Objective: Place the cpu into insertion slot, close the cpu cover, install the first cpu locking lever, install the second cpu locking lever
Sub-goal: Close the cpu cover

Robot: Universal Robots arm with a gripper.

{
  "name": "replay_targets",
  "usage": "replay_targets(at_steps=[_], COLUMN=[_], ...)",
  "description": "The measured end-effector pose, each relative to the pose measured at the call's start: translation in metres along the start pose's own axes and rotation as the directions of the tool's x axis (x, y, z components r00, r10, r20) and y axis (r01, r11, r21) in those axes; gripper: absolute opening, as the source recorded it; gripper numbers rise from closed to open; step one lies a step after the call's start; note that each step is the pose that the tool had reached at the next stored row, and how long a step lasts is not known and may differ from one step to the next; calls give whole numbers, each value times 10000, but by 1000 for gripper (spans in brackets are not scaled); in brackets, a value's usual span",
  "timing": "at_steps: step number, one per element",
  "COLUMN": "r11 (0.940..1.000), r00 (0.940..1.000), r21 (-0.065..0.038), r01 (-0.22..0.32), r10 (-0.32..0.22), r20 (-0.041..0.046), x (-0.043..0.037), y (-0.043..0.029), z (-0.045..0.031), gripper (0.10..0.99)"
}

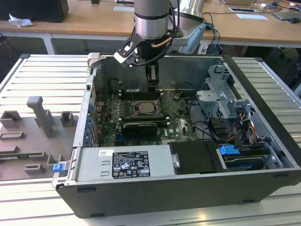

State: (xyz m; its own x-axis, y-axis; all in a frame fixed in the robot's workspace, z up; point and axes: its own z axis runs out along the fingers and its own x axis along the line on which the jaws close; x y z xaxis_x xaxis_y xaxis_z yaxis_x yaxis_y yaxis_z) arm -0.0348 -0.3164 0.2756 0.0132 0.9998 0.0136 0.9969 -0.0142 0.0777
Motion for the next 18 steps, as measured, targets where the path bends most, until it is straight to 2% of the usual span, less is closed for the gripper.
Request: replay_targets(at_steps=[6,9,11,15,18], r11=[10000,10000,10000,10000,10000], r00=[10000,10000,10000,10000,10000], r21=[0,0,-1,5,8], r01=[0,1,1,1,2], r10=[0,-1,-1,-1,-2], r20=[11,23,23,31,32], x=[4,7,8,11,11], y=[29,37,46,88,162], z=[-51,-148,-169,-210,-203], gripper=[106,106,106,106,106])
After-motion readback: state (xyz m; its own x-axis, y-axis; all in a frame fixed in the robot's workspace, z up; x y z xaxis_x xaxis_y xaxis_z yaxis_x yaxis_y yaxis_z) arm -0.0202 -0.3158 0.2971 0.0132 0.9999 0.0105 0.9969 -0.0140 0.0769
